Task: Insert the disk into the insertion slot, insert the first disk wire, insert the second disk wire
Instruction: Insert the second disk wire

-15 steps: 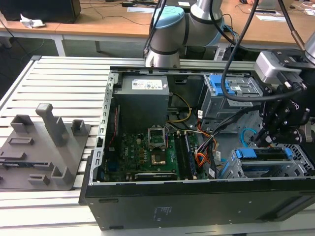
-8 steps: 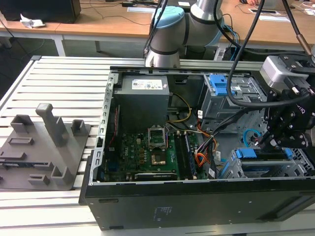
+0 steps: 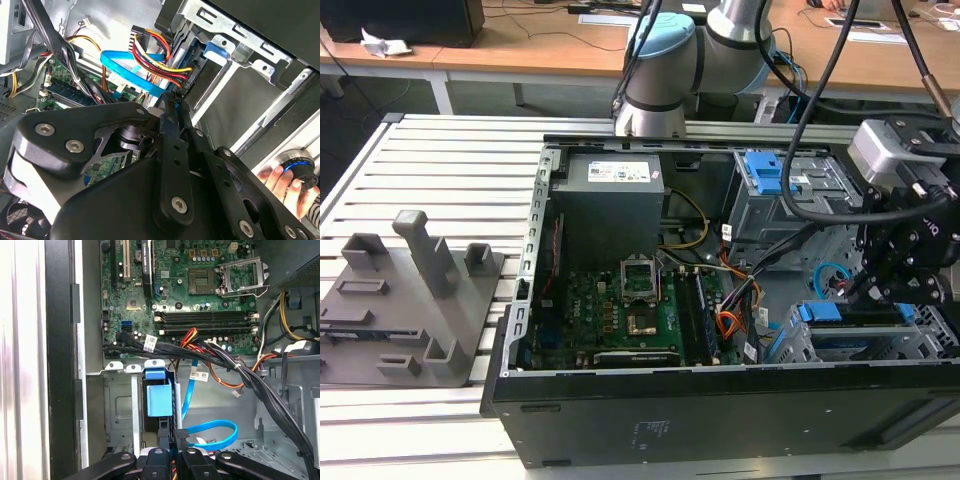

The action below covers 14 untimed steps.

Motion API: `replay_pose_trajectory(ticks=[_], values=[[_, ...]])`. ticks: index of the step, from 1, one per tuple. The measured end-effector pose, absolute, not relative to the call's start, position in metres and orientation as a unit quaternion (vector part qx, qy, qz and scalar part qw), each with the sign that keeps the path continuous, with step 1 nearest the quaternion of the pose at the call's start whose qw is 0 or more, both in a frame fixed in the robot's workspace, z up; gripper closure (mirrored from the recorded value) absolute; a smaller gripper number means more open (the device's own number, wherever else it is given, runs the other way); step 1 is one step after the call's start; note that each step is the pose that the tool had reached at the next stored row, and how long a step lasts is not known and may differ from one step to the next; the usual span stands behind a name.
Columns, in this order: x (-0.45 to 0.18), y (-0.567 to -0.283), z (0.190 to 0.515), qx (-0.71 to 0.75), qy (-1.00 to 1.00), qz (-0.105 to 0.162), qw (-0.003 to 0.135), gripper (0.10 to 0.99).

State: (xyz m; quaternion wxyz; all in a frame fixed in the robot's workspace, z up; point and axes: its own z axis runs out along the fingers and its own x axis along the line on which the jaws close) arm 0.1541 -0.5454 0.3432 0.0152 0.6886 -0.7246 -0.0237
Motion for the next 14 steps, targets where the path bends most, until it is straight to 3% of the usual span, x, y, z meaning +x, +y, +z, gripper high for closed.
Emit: replay_pose_trajectory(ticks=[10,11,12,14], values=[[0.1542,-0.5475,0.3377,0.689,-0.725,-0.024,0.015,0.925],[0.1542,-0.5476,0.3376,0.689,-0.725,-0.024,0.015,0.914],[0.1542,-0.5476,0.3376,0.689,-0.725,-0.024,0.015,0.847],[0.1542,-0.5475,0.3381,0.689,-0.725,-0.024,0.015,0.847]])
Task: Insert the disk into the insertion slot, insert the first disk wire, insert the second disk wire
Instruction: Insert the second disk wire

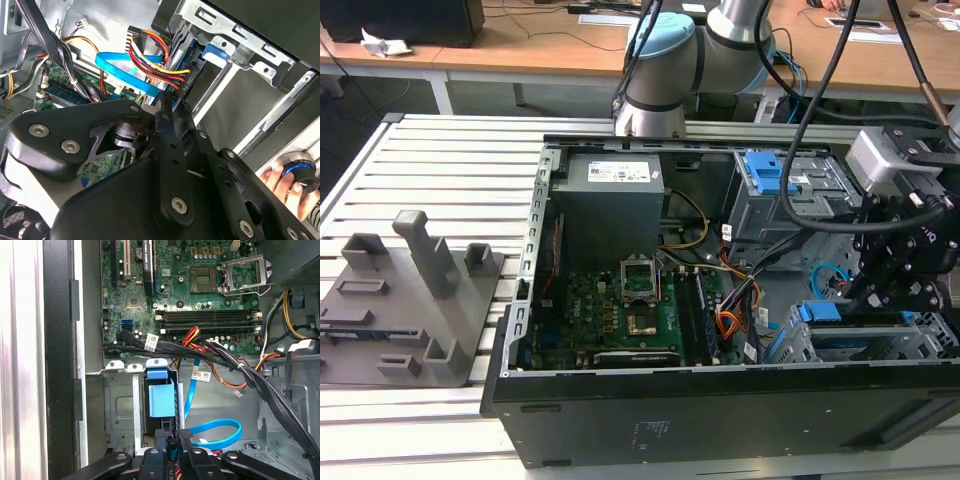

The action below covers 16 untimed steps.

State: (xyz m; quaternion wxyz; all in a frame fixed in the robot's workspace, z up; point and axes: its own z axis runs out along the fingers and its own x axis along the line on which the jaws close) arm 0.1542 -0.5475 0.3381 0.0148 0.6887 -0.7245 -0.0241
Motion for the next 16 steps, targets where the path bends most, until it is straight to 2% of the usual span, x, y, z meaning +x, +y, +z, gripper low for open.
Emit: replay_pose_trajectory(ticks=[5,16], values=[[0.154,-0.548,0.357,0.689,-0.725,-0.024,0.015,0.847],[0.154,-0.548,0.374,0.689,-0.725,-0.024,0.015,0.847]])
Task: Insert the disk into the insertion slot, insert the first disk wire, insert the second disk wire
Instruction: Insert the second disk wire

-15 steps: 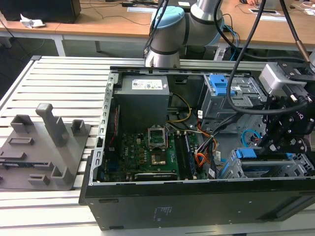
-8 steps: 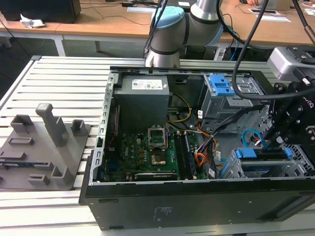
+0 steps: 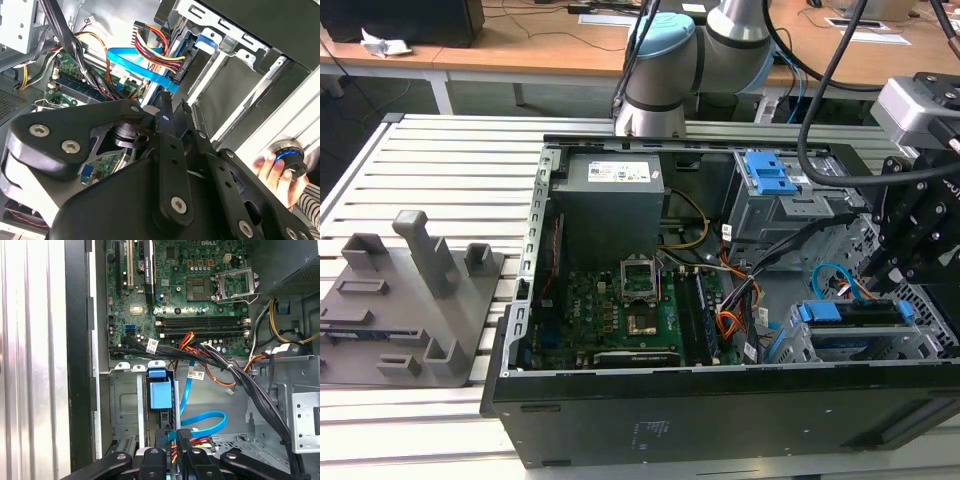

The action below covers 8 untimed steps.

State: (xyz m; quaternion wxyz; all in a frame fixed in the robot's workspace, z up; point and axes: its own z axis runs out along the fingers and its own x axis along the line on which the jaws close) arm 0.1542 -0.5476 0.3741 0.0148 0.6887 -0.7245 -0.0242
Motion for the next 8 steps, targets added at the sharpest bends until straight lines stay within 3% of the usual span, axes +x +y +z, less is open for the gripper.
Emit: replay_pose_trajectory(ticks=[6,7,8], values=[[0.1542,-0.5475,0.3743,0.689,-0.725,-0.024,0.015,0.867],[0.1542,-0.5475,0.3743,0.689,-0.725,-0.024,0.015,0.98],[0.1542,-0.5475,0.3743,0.689,-0.725,-0.024,0.015,0.98]])
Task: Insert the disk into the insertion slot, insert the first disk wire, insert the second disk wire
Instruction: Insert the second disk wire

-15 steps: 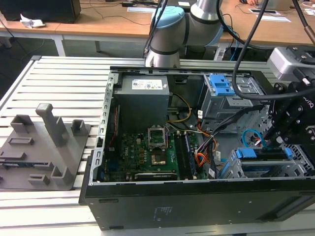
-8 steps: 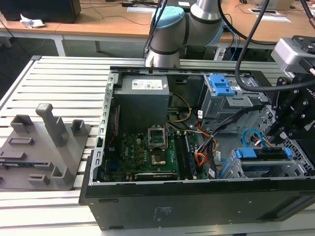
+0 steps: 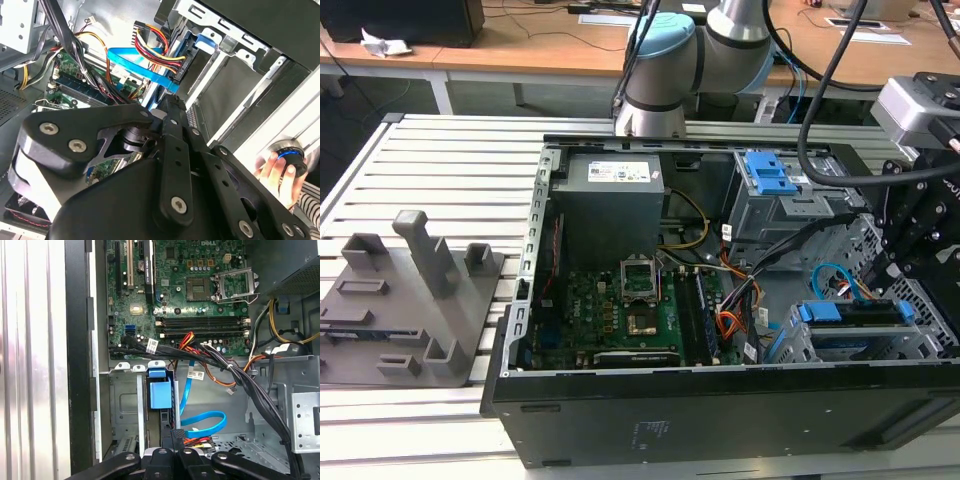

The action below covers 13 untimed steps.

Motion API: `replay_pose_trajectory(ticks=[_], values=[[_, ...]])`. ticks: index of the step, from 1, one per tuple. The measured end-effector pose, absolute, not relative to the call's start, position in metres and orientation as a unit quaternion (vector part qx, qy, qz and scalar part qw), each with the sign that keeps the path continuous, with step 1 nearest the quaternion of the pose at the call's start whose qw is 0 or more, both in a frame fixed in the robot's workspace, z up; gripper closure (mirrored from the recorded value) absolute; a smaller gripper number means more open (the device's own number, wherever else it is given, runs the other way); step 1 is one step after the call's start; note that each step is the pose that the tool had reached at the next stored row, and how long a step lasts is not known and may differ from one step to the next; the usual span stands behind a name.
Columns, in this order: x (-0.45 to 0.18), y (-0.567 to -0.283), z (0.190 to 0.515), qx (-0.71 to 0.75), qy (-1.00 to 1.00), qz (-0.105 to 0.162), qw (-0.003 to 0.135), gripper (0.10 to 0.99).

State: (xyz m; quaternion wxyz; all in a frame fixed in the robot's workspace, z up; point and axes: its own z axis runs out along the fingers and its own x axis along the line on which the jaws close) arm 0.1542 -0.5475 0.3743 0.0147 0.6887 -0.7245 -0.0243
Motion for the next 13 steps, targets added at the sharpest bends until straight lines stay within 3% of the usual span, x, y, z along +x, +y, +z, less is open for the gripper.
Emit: replay_pose_trajectory(ticks=[13], values=[[0.141,-0.557,0.372,0.689,-0.725,-0.024,0.015,0.98]])
